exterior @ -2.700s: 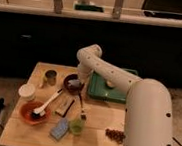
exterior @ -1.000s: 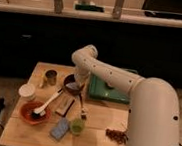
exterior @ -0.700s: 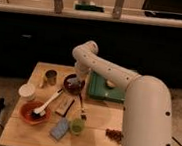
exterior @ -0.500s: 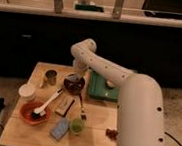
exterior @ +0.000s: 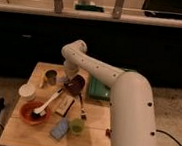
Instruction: Wipe purple bowl with towel
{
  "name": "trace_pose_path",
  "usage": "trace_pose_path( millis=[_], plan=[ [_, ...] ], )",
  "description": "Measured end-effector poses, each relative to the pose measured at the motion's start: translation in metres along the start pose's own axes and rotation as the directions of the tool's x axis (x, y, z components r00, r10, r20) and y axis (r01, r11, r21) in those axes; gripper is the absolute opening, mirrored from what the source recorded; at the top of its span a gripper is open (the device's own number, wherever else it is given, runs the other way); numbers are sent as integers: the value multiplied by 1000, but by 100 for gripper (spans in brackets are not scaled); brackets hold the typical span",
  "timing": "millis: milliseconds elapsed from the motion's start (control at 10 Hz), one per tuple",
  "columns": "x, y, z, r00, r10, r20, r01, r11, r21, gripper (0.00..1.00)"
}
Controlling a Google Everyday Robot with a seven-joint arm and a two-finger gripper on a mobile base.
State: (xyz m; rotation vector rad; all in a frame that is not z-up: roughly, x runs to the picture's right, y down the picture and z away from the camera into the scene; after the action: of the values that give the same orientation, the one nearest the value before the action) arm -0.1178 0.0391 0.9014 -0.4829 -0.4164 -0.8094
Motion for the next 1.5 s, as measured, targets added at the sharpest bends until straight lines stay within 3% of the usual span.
trace_pose_path(
  millis=[300, 700, 900, 1100, 1500],
  plan=[
    [-15, 37, -5, 1000, -20, 21, 20, 1000, -15, 0],
    [15, 85, -23, 999, 49, -5, -49, 999, -24, 0],
    [37, 81, -29, 997, 71, -22, -71, 997, -8, 0],
    [50, 60, -28, 998, 61, -25, -61, 998, 1, 0],
    [30, 17, -15, 1000, -18, 9, 19, 1000, -5, 0]
  ],
)
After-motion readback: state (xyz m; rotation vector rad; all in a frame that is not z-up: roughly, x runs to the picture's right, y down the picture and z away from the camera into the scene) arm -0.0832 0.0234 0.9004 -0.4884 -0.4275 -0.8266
